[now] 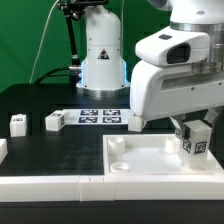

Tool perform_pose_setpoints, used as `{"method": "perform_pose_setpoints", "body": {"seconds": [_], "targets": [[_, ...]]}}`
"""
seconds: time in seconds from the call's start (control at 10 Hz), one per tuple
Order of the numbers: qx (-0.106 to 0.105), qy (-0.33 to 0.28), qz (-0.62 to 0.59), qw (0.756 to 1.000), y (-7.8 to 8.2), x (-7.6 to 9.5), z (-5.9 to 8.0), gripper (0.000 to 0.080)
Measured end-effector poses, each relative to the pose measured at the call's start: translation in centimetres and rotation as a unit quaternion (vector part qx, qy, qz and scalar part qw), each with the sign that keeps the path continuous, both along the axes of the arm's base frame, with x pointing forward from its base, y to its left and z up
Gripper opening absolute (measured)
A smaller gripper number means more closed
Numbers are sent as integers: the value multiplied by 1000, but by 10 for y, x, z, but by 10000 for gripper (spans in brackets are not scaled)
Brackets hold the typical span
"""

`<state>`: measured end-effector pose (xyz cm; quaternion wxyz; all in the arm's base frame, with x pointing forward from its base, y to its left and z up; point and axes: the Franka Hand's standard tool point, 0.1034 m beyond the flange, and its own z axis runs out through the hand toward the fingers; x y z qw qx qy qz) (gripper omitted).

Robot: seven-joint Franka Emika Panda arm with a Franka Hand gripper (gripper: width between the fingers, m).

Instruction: Assemble one leg

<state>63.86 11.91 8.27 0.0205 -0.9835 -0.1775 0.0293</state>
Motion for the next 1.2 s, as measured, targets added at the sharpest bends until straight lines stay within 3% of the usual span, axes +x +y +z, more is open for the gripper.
{"method": "perform_pose_setpoints", "body": {"seconds": [0.2,0.5,0.8,1.2], "targets": [[-3,1,-89,996,1,0,-1,291],[-14,-4,-290,957,2,-4,-1,291],[-22,4,-493,870,2,-4,-1,292],[-27,10,-614,789,2,-4,-2,292]]}}
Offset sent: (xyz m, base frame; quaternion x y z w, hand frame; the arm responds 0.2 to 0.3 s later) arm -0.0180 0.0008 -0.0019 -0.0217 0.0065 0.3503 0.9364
